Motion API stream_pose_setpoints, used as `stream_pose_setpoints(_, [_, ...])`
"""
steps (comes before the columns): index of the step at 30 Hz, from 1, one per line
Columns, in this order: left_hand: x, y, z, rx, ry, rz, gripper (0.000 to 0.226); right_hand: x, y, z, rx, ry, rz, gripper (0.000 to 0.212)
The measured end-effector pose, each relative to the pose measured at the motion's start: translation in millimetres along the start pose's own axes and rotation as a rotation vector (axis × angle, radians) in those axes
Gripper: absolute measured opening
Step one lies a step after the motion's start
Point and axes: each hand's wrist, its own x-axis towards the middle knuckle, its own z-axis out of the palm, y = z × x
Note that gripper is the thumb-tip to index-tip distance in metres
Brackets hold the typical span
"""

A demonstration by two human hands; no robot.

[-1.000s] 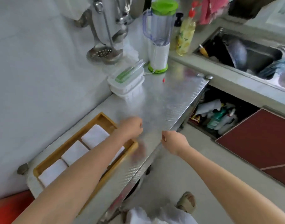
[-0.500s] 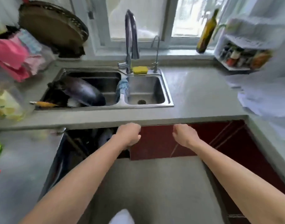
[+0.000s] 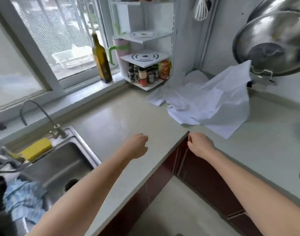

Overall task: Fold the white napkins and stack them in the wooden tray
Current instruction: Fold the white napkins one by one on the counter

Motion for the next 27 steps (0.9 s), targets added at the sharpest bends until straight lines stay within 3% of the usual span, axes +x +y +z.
stream_pose_setpoints(6, [101.7, 18.2, 3.8, 0.024, -0.079, 0.08, 0.04, 82.9, 55.4, -6.6, -0.104, 0.112, 0.108, 0.024])
stream_pose_setpoints(9, [146.3, 29.1, 6.6, -0.021, -0.1, 0.077, 0.042, 136.7, 79.4, -5.3, -0.195, 0.104, 0.061, 0.024])
stream_pose_setpoints(16, [227.4, 55.9, 0.4, -0.101, -0.119, -0.01, 0.045, 225.9, 106.7, 16.9, -0.342, 0.018, -0.062, 0.049])
stream_pose_setpoints(21, [251.9, 58.0, -0.2, -0.137, -0.136, -0.038, 0.041, 254.1, 109.5, 24.2, -0.447, -0.05, -0.108, 0.022])
stream_pose_setpoints(24, [260.4, 54.1, -7.5, -0.186, -0.141, -0.009, 0.051, 266.0, 108.2, 10.1, -0.351, -0.027, -0.097, 0.02])
stream_pose_setpoints(27, [266.4, 53.5, -23.3, -0.357, -0.027, 0.058, 0.066, 271.6, 102.8, -23.9, 0.01, 0.048, -0.162, 0.013])
